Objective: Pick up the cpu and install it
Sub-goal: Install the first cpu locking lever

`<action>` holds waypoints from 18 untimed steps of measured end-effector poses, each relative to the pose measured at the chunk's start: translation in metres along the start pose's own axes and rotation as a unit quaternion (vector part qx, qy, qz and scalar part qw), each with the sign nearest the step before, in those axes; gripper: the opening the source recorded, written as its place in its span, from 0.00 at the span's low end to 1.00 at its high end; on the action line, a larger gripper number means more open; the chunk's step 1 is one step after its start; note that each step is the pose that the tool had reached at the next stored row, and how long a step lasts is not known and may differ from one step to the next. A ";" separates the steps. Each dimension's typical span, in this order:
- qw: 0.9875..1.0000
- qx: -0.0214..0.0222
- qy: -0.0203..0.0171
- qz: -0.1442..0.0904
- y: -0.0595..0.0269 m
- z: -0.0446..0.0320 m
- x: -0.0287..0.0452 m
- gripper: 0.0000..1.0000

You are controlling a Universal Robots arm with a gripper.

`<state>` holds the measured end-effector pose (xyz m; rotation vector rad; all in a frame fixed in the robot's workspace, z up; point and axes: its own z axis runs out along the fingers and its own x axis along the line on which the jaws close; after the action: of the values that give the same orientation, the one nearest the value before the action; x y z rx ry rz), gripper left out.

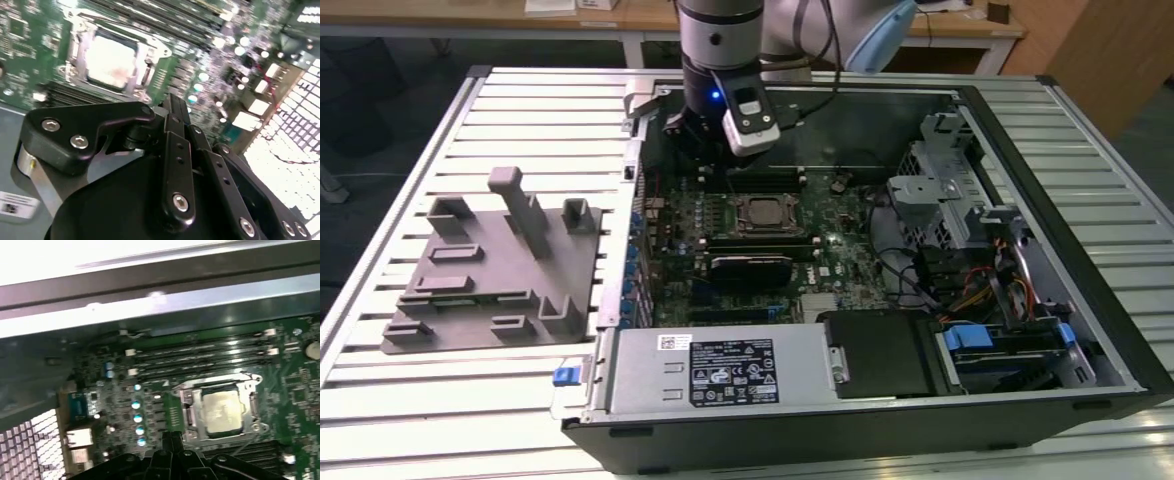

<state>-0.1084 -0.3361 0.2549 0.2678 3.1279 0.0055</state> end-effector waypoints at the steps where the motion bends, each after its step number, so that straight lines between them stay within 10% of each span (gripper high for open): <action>1: 1.000 -0.001 -0.001 0.000 -0.0005 0.0001 0.0030 0.11; 18: 1.000 -0.006 -0.002 -0.018 0.0146 0.0004 0.0147 0.11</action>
<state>-0.1204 -0.3192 0.2545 0.2106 3.1275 0.0232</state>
